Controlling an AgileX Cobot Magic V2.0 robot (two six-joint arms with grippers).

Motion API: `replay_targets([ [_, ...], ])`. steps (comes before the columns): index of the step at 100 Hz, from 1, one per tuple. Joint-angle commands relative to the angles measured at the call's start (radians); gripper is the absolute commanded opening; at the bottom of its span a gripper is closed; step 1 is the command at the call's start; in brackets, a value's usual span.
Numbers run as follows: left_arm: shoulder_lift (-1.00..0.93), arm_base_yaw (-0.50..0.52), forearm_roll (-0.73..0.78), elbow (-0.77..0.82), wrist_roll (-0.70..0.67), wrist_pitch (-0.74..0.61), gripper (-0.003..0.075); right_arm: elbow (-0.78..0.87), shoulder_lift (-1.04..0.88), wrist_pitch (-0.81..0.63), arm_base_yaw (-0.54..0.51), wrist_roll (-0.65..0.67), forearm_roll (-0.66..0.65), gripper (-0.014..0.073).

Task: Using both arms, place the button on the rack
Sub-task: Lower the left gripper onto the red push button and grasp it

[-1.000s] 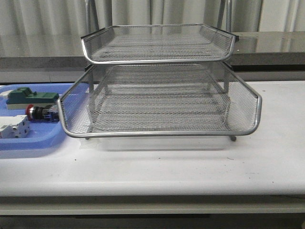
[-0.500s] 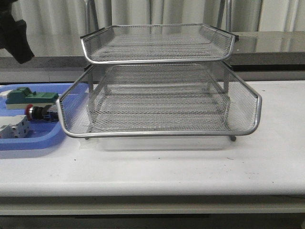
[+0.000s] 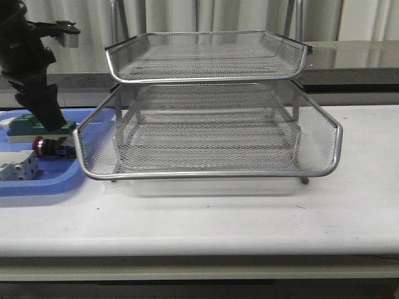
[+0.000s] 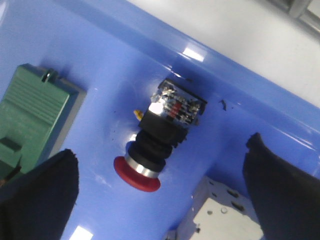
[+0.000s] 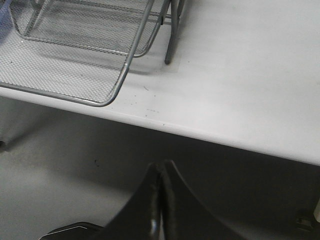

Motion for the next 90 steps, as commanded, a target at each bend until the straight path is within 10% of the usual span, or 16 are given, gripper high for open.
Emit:
replay_targets([
  [1,-0.045,-0.007,-0.033,-0.033,0.021,-0.043,0.0628,-0.033,0.001,-0.052,-0.003,-0.002,0.010,-0.0071],
  [90,0.095,-0.007,-0.078,-0.033,0.061,-0.088,0.0624,-0.033,0.001,-0.052,-0.003,-0.002,0.010,-0.0071],
])
